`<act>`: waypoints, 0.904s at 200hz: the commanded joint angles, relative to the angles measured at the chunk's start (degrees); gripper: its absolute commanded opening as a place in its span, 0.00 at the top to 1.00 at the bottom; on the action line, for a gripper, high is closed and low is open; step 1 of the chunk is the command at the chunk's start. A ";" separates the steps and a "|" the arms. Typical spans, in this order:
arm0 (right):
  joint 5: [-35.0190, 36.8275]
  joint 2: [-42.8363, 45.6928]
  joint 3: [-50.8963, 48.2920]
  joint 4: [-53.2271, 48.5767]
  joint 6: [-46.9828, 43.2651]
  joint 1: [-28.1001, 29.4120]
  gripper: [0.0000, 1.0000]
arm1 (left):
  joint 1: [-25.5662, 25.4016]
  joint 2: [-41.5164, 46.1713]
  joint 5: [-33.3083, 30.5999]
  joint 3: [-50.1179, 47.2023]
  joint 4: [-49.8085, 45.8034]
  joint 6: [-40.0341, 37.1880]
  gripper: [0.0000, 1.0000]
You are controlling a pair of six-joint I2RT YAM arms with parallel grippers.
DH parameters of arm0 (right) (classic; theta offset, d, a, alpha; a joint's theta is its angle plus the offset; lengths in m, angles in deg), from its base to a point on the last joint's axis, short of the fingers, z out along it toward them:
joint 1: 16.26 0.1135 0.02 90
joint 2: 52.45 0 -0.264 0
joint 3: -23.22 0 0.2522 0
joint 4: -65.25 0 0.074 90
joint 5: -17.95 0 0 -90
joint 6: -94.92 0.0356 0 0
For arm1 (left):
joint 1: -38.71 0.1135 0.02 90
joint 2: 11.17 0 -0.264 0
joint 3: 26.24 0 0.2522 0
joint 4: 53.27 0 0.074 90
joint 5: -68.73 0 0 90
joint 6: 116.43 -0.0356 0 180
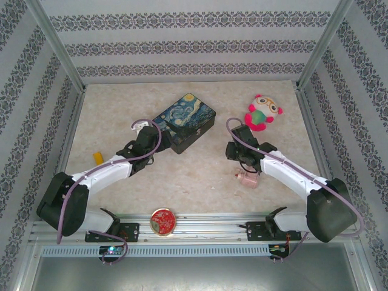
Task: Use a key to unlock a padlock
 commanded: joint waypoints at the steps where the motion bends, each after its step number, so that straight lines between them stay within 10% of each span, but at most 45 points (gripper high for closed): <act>1: 3.79 -0.94 3.42 -8.58 -5.44 -0.93 1.00 | 0.83 1.24 1.70 -0.73 0.53 -0.45 0.01; 181: 7.89 -35.31 24.63 -19.66 -13.71 0.14 0.92 | 3.74 11.34 0.93 -8.23 -2.51 0.21 0.01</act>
